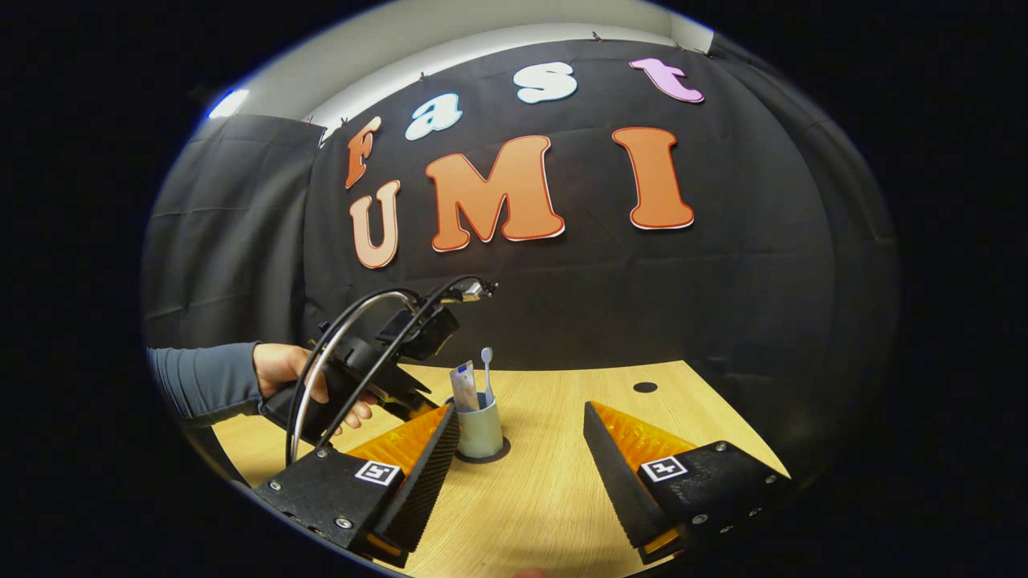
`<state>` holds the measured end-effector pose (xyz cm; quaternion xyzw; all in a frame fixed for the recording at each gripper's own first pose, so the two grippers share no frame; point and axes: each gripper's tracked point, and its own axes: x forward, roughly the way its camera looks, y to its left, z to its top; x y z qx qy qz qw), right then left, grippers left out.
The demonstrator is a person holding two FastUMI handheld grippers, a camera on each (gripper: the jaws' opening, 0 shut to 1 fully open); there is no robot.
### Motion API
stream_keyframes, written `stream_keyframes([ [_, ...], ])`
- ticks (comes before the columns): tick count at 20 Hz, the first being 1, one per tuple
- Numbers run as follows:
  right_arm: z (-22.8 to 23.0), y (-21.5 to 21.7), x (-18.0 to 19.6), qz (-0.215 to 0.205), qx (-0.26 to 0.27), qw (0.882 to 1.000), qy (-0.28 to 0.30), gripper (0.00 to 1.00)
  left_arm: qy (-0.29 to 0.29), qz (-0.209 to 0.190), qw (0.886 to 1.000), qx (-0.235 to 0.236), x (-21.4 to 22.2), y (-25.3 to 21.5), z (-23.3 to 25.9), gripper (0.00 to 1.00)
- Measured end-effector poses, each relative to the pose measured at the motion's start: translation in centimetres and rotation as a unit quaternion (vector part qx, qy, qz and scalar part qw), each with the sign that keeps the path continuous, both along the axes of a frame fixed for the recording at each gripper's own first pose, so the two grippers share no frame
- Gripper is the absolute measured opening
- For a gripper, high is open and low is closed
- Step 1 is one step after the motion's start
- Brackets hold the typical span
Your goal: Put the toothbrush and toothpaste on the desktop into the cup, then pick up the cup and place it on the coaster on the desktop.
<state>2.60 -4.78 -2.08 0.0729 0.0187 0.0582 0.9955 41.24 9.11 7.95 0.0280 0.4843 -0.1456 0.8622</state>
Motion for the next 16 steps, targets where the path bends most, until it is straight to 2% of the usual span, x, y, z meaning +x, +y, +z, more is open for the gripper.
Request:
stream_keyframes([
  [1,0.0,0.3,0.0,0.001,-0.001,1.000,0.002,0.93,-0.006,-0.002,1.000,-0.001,-0.3,1.0,0.5,0.40],
  [2,-0.1,0.5,0.0,0.003,0.000,1.000,0.002,0.94,-0.011,-0.004,1.000,-0.004,-0.5,2.1,1.0,0.60],
  [4,0.1,1.5,0.1,0.009,-0.001,1.000,0.004,0.94,-0.018,-0.009,1.000,-0.009,-2.3,4.2,2.2,0.77],
  [7,0.0,3.1,0.3,0.019,-0.010,1.000,0.007,0.93,-0.068,-0.008,0.998,-0.014,-3.4,7.9,5.7,0.96],
  [8,0.0,3.6,0.4,0.021,-0.013,1.000,0.005,0.94,-0.087,-0.002,0.996,-0.016,-3.6,7.6,7.4,0.99],
  [10,0.2,4.7,0.3,0.028,-0.015,0.999,0.003,0.94,-0.129,0.011,0.991,-0.023,-4.4,10.1,9.8,0.99],
  [12,0.6,5.9,0.4,0.034,-0.016,0.999,-0.001,0.94,-0.180,0.025,0.983,-0.010,-4.9,12.2,12.0,0.99],
  [14,1.4,6.9,0.6,0.036,-0.017,0.999,-0.011,0.94,-0.246,0.046,0.968,0.021,-4.9,15.1,14.5,0.99],
  [16,2.2,8.1,0.7,0.042,-0.019,0.999,-0.024,0.94,-0.313,0.071,0.947,0.032,-5.2,17.0,17.4,0.99],
])
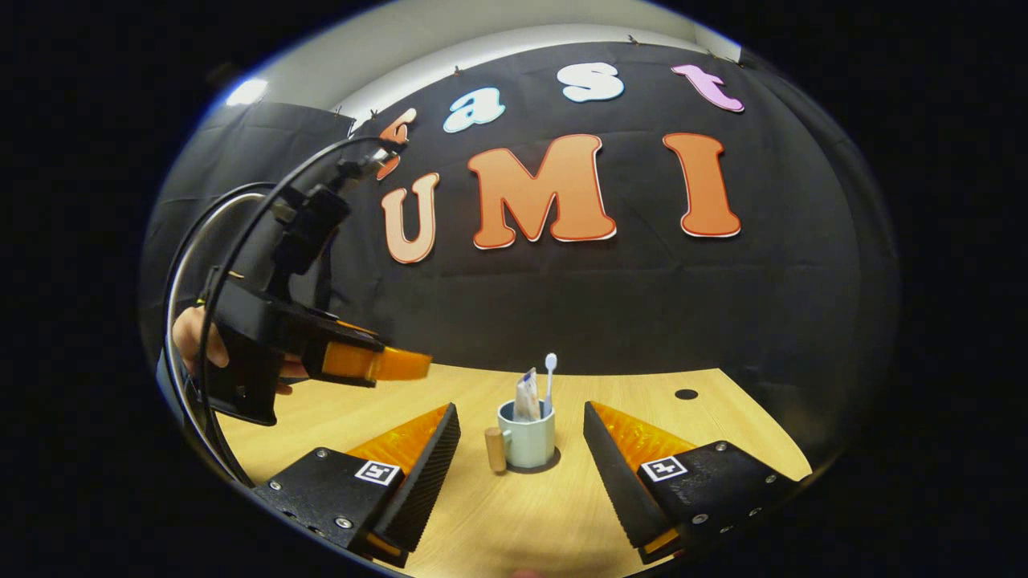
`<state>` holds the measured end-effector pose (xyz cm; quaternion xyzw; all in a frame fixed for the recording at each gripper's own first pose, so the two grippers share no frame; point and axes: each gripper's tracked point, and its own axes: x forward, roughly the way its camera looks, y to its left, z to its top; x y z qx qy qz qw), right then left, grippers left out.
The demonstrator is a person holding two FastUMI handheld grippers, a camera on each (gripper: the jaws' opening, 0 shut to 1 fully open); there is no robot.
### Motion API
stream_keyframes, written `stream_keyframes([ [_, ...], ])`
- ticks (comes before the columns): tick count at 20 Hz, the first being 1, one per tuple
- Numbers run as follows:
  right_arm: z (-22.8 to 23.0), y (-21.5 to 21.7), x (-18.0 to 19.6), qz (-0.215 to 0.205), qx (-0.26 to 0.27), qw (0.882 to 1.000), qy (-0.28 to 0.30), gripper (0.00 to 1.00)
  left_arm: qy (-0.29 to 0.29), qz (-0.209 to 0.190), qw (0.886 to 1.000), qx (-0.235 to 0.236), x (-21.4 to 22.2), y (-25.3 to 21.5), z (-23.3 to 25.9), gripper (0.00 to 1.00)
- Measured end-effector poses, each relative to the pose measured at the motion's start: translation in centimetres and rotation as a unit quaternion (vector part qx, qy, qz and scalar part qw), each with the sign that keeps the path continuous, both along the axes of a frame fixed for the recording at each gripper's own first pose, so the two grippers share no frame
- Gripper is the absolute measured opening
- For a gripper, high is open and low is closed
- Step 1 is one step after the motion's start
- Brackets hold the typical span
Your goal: Put the toothbrush and toothpaste on the desktop into the cup, then pick up the cup and place it on the coaster on the desktop.
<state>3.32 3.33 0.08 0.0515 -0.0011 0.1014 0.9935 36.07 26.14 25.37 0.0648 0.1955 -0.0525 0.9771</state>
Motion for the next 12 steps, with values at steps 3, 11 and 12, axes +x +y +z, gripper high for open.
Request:
stream_keyframes([
  [3,1.0,1.8,0.1,0.009,-0.001,1.000,-0.021,0.93,-0.084,0.027,0.996,-0.005,-2.3,0.9,2.3,0.99],
  [11,4.7,5.4,-1.5,0.035,0.006,0.993,-0.116,0.93,-0.265,0.087,0.959,-0.043,-9.3,6.9,8.1,1.00],
  [12,5.1,5.7,-1.7,0.038,0.007,0.991,-0.128,0.93,-0.272,0.091,0.957,-0.039,-9.9,7.3,7.4,1.00],
])
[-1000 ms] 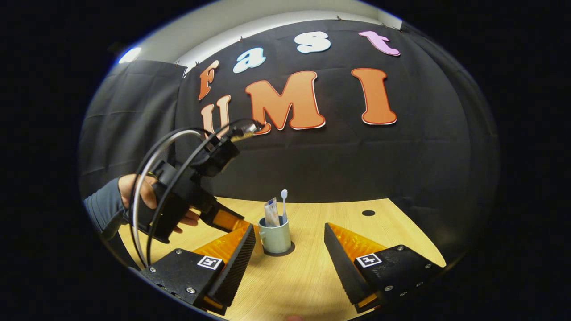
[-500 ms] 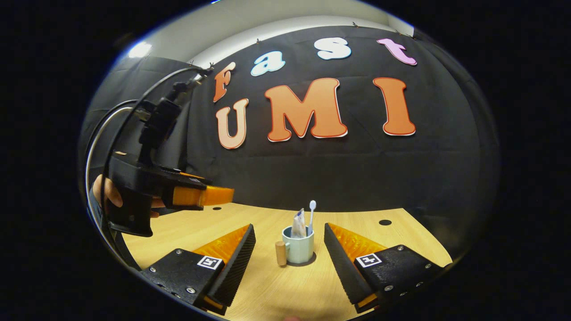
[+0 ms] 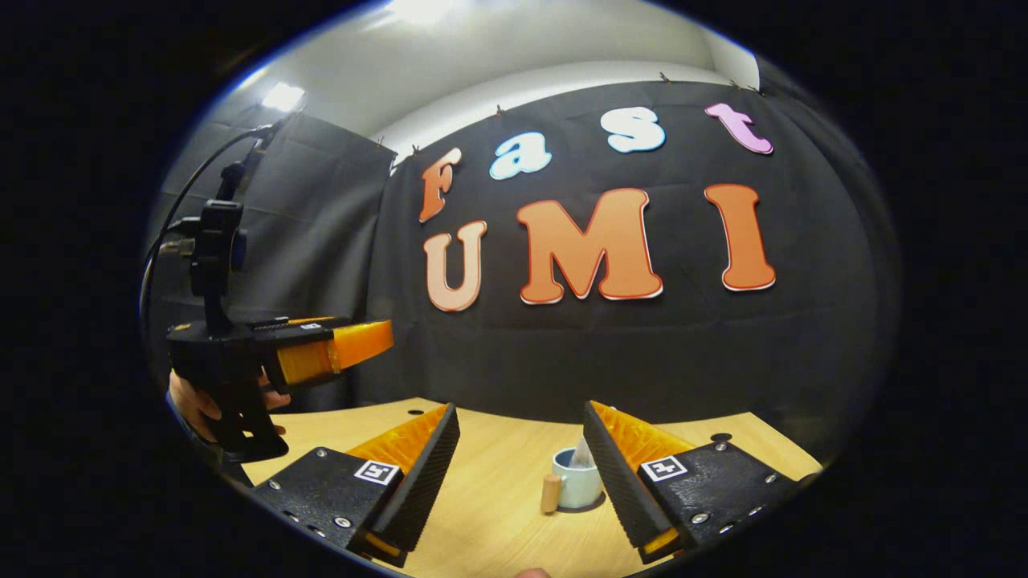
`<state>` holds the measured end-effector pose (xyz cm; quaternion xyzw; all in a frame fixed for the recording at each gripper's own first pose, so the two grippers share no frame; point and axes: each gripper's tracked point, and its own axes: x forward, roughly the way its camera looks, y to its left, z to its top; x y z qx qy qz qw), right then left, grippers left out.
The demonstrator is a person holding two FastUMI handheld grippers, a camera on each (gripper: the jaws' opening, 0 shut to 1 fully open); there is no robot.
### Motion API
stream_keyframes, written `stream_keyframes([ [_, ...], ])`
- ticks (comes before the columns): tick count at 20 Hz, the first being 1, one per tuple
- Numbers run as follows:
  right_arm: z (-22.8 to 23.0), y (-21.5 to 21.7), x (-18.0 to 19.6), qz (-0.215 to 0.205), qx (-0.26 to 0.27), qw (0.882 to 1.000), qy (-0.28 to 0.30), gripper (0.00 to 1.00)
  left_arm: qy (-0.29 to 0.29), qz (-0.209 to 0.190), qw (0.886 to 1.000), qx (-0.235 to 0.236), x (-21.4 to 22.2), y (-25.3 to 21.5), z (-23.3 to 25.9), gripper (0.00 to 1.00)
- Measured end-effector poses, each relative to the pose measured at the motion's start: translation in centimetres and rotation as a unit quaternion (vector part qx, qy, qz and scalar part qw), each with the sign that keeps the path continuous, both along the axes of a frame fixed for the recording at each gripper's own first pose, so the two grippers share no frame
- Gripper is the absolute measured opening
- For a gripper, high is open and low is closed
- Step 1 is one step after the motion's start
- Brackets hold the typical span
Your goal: Put the toothbrush and toothpaste on the desktop into the cup, then pick up the cup and place it on the coaster on the desktop.
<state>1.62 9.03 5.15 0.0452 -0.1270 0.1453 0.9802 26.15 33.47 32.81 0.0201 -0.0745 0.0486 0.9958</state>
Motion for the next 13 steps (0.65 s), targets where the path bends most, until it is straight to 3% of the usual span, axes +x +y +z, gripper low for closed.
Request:
stream_keyframes([
  [1,0.4,0.2,-0.2,0.000,-0.002,1.000,-0.010,1.00,0.002,0.007,1.000,0.005,-0.3,0.1,-0.5,1.00],
  [2,0.6,0.3,-0.1,-0.004,-0.006,1.000,-0.020,0.96,0.003,0.011,1.000,0.012,-0.7,0.4,-0.9,1.00],
  [8,-0.5,1.5,-0.1,-0.002,-0.031,0.999,-0.019,0.97,0.010,0.041,0.999,0.013,-2.1,1.9,-2.0,1.00],
  [13,-0.9,1.0,0.3,-0.010,-0.024,1.000,-0.014,0.98,0.028,0.020,0.999,-0.010,-1.9,0.9,-3.9,1.00],
])
